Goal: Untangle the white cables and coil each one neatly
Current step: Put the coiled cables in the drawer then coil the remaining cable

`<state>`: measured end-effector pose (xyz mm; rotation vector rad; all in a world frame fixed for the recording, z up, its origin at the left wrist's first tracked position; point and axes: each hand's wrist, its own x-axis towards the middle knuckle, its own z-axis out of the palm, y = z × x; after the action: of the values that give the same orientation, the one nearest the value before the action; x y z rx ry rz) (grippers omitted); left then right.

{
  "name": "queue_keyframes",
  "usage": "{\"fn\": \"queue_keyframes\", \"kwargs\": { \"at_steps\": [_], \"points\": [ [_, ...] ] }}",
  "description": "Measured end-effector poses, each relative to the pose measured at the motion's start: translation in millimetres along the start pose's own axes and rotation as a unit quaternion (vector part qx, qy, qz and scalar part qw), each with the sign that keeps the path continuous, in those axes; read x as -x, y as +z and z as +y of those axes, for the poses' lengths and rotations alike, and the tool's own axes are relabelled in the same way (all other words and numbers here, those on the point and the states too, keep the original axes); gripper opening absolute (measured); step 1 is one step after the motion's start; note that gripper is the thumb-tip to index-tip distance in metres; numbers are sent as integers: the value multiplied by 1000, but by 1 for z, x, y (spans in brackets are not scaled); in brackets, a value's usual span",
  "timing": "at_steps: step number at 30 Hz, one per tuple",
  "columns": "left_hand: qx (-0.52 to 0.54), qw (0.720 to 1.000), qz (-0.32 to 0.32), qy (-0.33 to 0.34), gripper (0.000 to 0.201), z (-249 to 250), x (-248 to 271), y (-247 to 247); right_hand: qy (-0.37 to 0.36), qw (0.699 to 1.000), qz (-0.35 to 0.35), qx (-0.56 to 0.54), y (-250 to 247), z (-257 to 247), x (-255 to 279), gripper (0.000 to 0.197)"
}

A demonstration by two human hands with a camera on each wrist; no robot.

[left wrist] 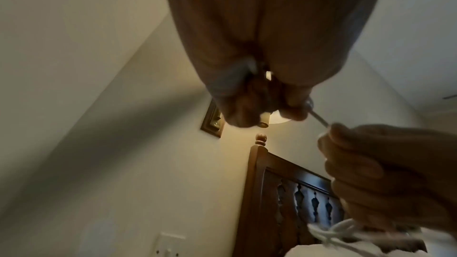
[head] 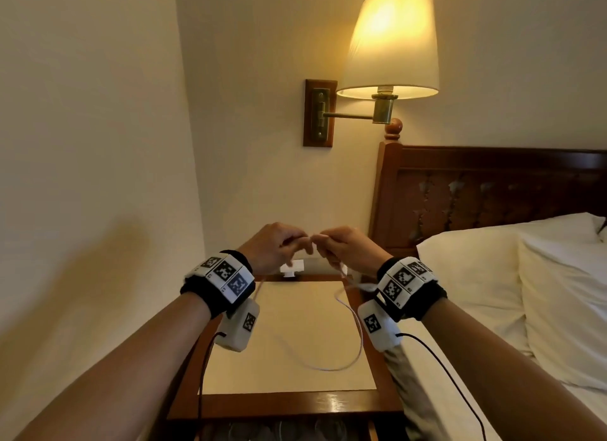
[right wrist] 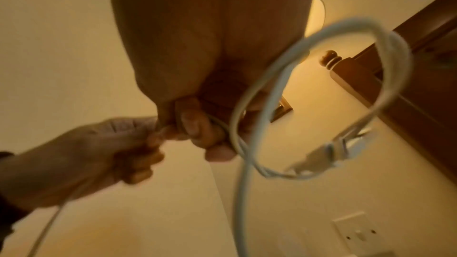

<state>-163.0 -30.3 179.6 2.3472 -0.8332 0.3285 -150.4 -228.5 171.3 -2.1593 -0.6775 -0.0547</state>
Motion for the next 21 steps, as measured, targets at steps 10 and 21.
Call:
{"fn": "queue_keyframes", "kwargs": {
  "at_steps": [10,21],
  "points": [
    [-7,944,320,83,20,8,-3,-19,2,999,33,-4,25,44,32,33],
    [24,944,318,-81,23,-57,9,-36,49,982,89,-162,21,48,33,32]
  ]
}}
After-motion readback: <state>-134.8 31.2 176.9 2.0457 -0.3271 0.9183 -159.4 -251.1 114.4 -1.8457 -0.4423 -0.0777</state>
